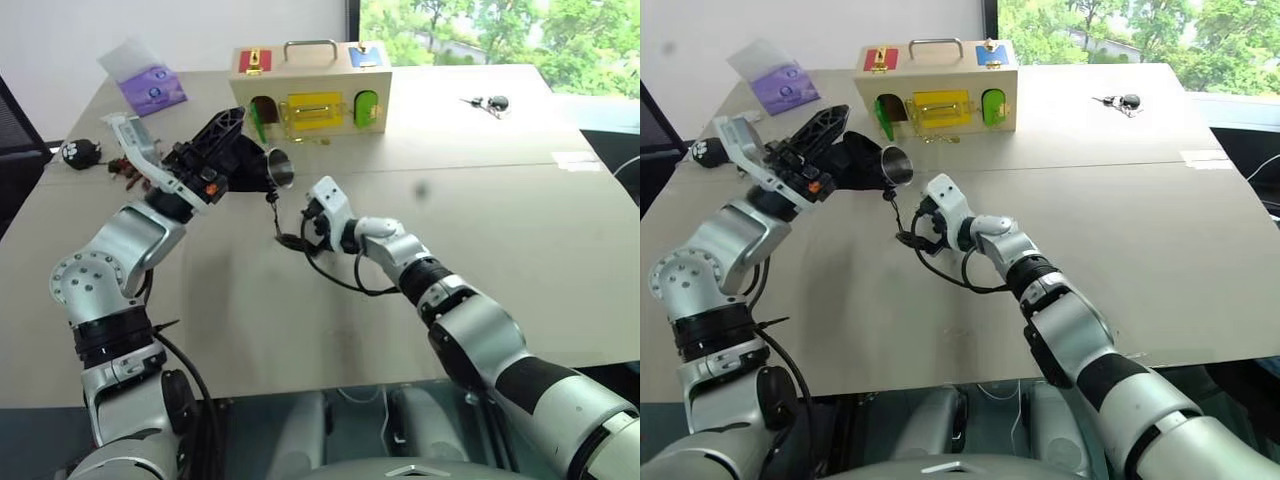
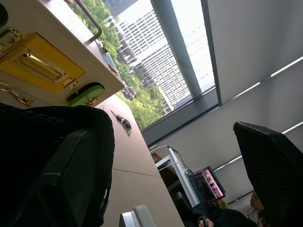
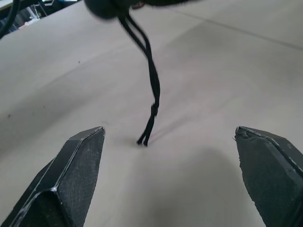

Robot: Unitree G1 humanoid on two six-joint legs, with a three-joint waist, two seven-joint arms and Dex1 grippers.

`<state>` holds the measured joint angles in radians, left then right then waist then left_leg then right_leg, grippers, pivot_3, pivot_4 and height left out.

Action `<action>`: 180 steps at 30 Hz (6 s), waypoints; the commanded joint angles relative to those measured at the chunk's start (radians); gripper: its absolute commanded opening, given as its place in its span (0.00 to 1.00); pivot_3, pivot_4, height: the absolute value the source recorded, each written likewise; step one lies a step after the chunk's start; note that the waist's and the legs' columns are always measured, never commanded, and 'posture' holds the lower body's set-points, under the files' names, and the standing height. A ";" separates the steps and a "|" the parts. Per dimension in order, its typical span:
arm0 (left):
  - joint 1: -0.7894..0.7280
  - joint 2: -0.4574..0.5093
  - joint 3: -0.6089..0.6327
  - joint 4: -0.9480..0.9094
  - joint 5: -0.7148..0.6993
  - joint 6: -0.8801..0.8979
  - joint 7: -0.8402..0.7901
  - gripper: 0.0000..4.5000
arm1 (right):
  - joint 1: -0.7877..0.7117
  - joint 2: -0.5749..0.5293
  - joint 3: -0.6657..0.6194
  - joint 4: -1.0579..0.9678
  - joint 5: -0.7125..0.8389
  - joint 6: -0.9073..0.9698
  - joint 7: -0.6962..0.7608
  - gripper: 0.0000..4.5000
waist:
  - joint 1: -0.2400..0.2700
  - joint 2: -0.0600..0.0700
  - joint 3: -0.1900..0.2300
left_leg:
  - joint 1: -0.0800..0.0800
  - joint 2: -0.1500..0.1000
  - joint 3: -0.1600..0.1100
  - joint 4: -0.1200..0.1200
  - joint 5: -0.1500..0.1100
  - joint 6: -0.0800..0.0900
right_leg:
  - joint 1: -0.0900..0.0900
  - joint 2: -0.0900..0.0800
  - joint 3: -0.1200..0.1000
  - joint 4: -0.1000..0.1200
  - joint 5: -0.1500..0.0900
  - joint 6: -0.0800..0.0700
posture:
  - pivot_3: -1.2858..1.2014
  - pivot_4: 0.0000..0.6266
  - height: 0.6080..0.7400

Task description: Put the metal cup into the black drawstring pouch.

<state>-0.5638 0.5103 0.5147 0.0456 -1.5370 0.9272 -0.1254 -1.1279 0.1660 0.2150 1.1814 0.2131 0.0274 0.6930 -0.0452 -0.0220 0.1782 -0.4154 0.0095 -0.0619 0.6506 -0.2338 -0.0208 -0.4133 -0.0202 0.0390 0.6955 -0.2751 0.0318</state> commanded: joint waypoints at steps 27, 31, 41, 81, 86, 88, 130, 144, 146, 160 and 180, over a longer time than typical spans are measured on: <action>-0.249 -0.332 -0.159 0.199 0.168 -0.131 -0.142 1.00 | 0.618 -0.253 -0.002 -1.259 -0.008 0.640 -0.163 0.99 | 0.007 -0.002 -0.001 | -0.001 -0.004 -0.002 0.002 0.000 0.000 | 0.001 0.000 -0.003 0.000 0.000 0.000 | 0.52 0.24 1.00; -0.260 -0.347 -0.158 0.238 0.196 -0.116 -0.171 1.00 | 0.643 -0.245 -0.044 -1.289 -0.017 0.670 -0.252 0.99 | -0.001 -0.002 -0.001 | 0.000 -0.003 0.001 0.001 0.000 0.000 | 0.000 0.002 0.001 0.000 0.000 0.000 | 0.52 0.24 1.00; -0.255 -0.359 -0.152 0.243 0.237 -0.075 -0.203 1.00 | 0.592 -0.191 -0.094 -1.270 -0.009 0.616 -0.346 0.99 | 0.003 -0.002 -0.001 | 0.000 -0.003 0.001 0.001 0.000 0.000 | 0.000 0.002 0.001 0.000 0.000 0.000 | 0.52 0.24 1.00; 0.109 -0.235 -0.096 -0.112 0.217 -0.003 -0.220 1.00 | 0.285 -0.557 -0.016 -1.218 -0.342 0.480 -0.253 0.02 | -0.004 0.000 0.000 | 0.001 -0.002 0.003 0.000 0.000 0.000 | 0.000 0.002 0.003 0.000 0.000 0.000 | 0.52 0.24 1.00; 0.154 -0.218 -0.141 -0.180 0.284 -0.054 -0.283 1.00 | 0.205 -0.627 0.011 -1.264 -0.361 0.436 -0.160 0.02 | 0.010 -0.001 0.000 | 0.000 -0.002 0.001 0.000 -0.001 0.002 | 0.001 0.002 0.001 -0.001 0.000 0.000 | 0.52 0.24 1.00; 0.139 -0.223 -0.155 -0.199 0.307 -0.087 -0.298 1.00 | 0.136 -0.643 -0.003 -1.276 -0.357 0.437 -0.134 0.02 | 0.011 0.000 0.000 | 0.000 -0.003 0.002 0.001 -0.001 0.002 | 0.001 0.001 0.001 -0.001 0.000 0.000 | 0.52 0.24 1.00; -0.173 -0.315 -0.498 -0.138 0.816 -0.290 -0.509 0.30 | 0.135 -0.781 0.126 -1.294 -0.668 0.021 0.098 0.00 | 0.009 0.000 0.000 | -0.001 -0.002 0.002 0.001 0.000 0.000 | 0.001 0.001 0.001 -0.001 0.000 0.000 | 0.52 0.24 1.00; -0.186 -0.346 -0.468 -0.124 0.795 -0.271 -0.492 0.10 | 0.151 -0.792 0.116 -1.312 -0.667 0.036 0.114 0.00 | 0.009 0.000 0.000 | 0.000 -0.002 0.002 0.001 0.000 0.000 | 0.000 0.001 0.001 -0.001 0.000 0.000 | 0.52 0.24 1.00; -0.185 -0.349 -0.462 -0.124 0.791 -0.263 -0.493 0.01 | 0.155 -0.794 0.113 -1.314 -0.670 0.037 0.116 0.00 | 0.009 0.000 0.000 | 0.000 -0.002 0.002 0.001 0.000 0.000 | 0.001 0.001 0.001 -0.001 0.000 0.000 | 0.52 0.24 1.00; -0.124 -0.327 -0.459 -0.136 0.772 -0.228 -0.518 0.35 | 0.168 -0.795 0.085 -1.324 -0.671 0.069 0.114 0.00 | 0.007 0.000 0.000 | 0.000 -0.002 0.002 0.001 0.000 0.000 | 0.001 0.001 0.001 0.000 0.000 0.000 | 0.52 0.24 1.00; -0.202 -0.365 -0.399 -0.125 0.679 -0.156 -0.452 0.58 | 0.181 -0.778 0.100 -1.344 -0.681 0.072 0.116 0.00 | 0.007 0.000 0.000 | 0.000 -0.002 0.002 0.002 0.000 0.000 | 0.001 0.001 0.001 0.000 0.000 0.000 | 0.52 0.24 1.00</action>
<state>-0.7335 0.1510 0.0916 -0.0595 -0.8249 0.7705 -0.5837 -0.9458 -0.6138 0.3386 -0.1175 -0.4649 0.1041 0.8127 -0.0378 -0.0220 0.1784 -0.4158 0.0072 -0.0601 0.6525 -0.2337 -0.0206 -0.4127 -0.0195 0.0401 0.6955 -0.2751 0.0320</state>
